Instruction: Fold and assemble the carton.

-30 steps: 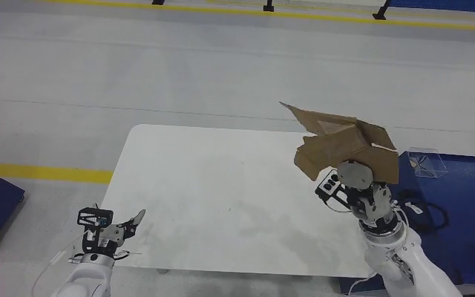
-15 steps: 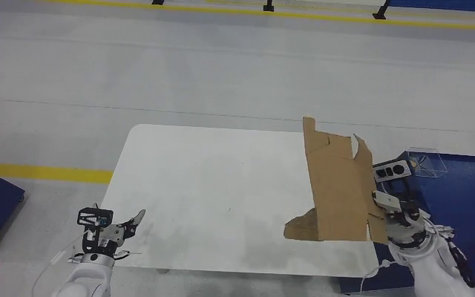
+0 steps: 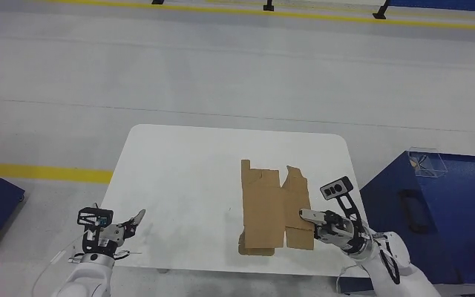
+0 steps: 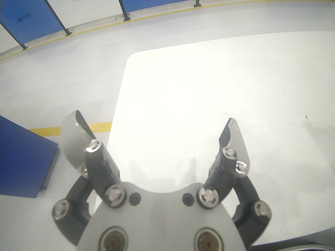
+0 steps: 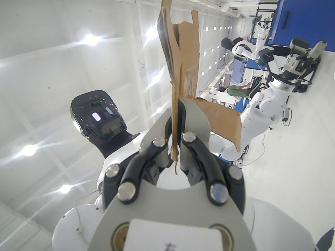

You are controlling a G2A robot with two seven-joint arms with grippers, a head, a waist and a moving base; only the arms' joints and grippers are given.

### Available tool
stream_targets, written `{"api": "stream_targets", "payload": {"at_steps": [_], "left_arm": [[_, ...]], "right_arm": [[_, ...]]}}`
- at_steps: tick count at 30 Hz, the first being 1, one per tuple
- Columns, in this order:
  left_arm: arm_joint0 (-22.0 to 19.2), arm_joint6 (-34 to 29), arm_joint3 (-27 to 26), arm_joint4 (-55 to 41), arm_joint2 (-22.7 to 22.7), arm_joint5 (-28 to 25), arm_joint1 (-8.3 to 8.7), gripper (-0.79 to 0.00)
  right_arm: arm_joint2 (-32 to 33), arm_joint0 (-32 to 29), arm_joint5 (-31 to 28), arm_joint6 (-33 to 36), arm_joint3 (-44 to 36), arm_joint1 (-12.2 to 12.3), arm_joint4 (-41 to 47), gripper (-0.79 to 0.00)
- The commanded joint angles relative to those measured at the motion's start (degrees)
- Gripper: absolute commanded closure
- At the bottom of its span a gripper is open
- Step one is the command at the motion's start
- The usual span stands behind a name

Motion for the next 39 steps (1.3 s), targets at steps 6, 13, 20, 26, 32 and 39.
{"api": "stream_targets", "payload": {"at_steps": [6, 13, 20, 26, 32, 39], "left_arm": [[0.1, -0.6, -0.3, -1.0, -0.1, -0.7, -0.02, -0.785], [1.1, -18.0, -9.8, -38.5, -4.0, -11.3, -0.26, -0.785], [-3.0, -51.1, -12.5, -84.1, -6.2, -3.1, 0.35, -0.785], [-5.7, -62.8, -12.0, -94.0, -4.2, 0.1, 0.93, -0.785], [-7.3, -66.9, -13.1, -93.6, 0.3, 1.6, 1.3, -0.785], [-8.3, -66.2, -13.5, -92.6, 3.8, 1.6, 1.55, -0.332]], "right_arm": [[0.0, 0.0, 0.0, 0.0, 0.0, 0.0, 0.0, 0.0], [-1.1, 0.9, -0.5, -2.2, 0.8, -0.6, -3.9, 0.0], [-6.5, 3.7, -0.7, 0.0, 4.0, -1.6, -9.1, 0.0], [-10.8, 6.8, -1.0, 1.3, 6.7, -2.5, -14.5, 0.0], [-13.3, 8.8, -0.9, 1.9, 7.6, -3.3, -15.8, 0.0], [-15.0, 9.1, -2.0, 4.0, 7.4, -3.8, -17.4, 0.0]]}}
